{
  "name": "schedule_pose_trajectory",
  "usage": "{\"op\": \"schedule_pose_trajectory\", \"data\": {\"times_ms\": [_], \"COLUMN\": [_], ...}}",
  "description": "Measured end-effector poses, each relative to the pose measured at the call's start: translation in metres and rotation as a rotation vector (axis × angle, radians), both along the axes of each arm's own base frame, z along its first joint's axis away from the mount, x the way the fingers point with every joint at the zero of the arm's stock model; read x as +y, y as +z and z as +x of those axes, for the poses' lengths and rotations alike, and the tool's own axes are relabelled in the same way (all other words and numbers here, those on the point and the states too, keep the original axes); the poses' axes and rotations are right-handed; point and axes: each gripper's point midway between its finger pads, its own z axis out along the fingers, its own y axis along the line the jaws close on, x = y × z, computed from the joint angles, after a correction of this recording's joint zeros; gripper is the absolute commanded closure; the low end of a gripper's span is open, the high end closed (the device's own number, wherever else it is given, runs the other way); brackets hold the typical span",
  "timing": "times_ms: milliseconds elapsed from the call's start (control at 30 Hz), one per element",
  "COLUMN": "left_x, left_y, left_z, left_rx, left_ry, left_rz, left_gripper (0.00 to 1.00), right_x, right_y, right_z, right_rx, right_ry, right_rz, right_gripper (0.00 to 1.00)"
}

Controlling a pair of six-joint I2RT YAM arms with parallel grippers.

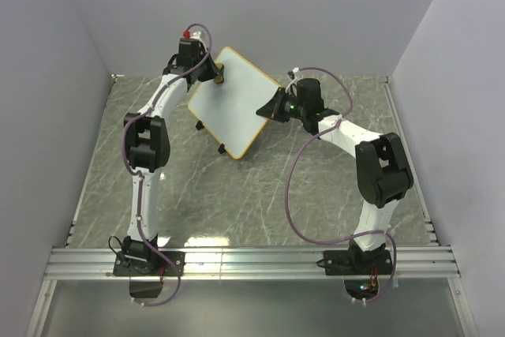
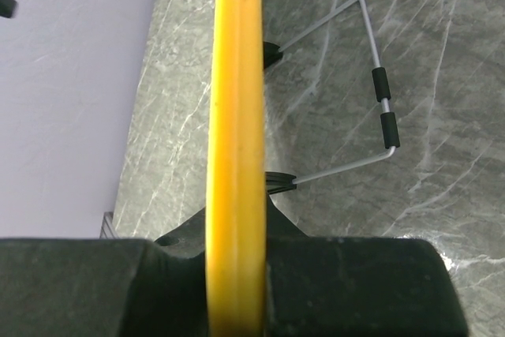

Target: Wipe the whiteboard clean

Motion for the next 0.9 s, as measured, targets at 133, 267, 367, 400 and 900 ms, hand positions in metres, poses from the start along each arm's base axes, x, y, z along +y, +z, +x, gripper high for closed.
{"op": "schedule_pose_trajectory", "data": {"times_ms": [133,267,367,400,900], "left_x": [-0.035,-0.059,-0.065,-0.065,0.072], "left_y": [0.024,0.041,0.050,0.050,0.071], "left_z": [-0.008,-0.020,-0.028,-0.032,-0.088], "left_rx": [-0.036,-0.054,-0.055,-0.046,0.049], "left_ry": [-0.080,-0.134,-0.158,-0.161,0.075], "left_rz": [-0.041,-0.069,-0.087,-0.094,-0.030], "left_gripper": [1.00,1.00,1.00,1.00,1.00], "right_x": [0.000,0.000,-0.001,-0.001,0.005], "right_y": [0.000,-0.001,-0.001,-0.002,-0.006], "right_z": [0.000,0.000,0.000,0.000,0.000], "right_rx": [0.000,-0.001,-0.012,-0.020,-0.108], "right_ry": [0.000,-0.001,0.005,0.008,0.025], "right_rz": [-0.001,-0.002,-0.008,-0.009,-0.014], "right_gripper": [1.00,1.00,1.00,1.00,1.00]}}
